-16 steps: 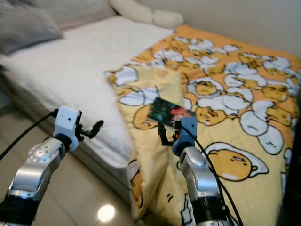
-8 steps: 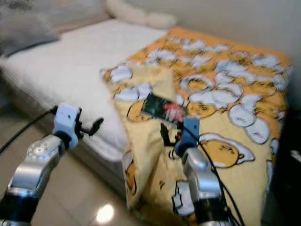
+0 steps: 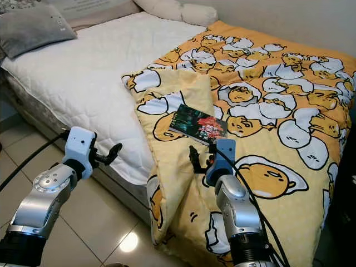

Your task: Clean up the room

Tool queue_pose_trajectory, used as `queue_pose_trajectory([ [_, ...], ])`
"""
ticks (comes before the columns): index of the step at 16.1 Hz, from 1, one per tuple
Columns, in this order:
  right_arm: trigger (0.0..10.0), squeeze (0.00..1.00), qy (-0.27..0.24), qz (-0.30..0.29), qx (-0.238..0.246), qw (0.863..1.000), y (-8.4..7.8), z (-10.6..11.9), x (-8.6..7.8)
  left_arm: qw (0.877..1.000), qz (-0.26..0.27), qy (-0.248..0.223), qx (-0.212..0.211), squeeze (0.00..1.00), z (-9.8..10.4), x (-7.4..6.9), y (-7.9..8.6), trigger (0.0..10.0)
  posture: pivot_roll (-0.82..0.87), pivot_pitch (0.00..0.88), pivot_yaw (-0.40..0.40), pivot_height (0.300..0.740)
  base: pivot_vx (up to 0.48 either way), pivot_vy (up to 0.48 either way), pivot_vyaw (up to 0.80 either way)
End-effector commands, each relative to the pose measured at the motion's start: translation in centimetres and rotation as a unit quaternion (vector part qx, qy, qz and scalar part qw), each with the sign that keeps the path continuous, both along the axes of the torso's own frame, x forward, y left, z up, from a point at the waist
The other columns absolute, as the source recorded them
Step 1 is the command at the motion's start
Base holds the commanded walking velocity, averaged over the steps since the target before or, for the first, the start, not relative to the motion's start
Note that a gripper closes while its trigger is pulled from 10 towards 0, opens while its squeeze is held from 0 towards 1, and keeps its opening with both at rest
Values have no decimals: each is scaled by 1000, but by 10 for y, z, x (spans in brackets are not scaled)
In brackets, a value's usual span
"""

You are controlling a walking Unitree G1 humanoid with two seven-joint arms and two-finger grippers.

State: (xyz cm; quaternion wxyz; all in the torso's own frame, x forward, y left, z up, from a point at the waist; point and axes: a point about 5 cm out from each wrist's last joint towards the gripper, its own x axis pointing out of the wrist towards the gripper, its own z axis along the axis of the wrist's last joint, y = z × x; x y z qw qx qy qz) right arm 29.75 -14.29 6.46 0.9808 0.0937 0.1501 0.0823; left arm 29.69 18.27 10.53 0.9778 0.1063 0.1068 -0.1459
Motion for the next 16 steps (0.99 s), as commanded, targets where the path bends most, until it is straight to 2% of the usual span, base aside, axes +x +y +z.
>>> queue_pose_trajectory([
  [1, 10000, 0, -9, 2, 2, 1000, 1, 6, 3, 1000, -3, -5, 2, 0, 2, 1, 0, 10000, -10, 0, 4, 740, 0, 0, 0],
  [8, 10000, 0, -16, -15, -2, 1000, -1, 8, 4, 1000, -4, -8, -13, 0, 5, 0, 1, 10000, -10, 0, 2, 740, 0, 0, 0],
  [13, 10000, 0, -11, -9, -10, 1000, 1, 6, 3, 1000, -1, -7, -16, 0, 5, 0, 3, 10000, -11, 0, 3, 740, 298, 0, 740],
  [16, 10000, 0, -7, -19, -4, 1000, 0, 5, 2, 1000, 0, -6, -17, 0, 5, 0, 3, 10000, -11, 0, 3, 740, 319, 0, 0],
])
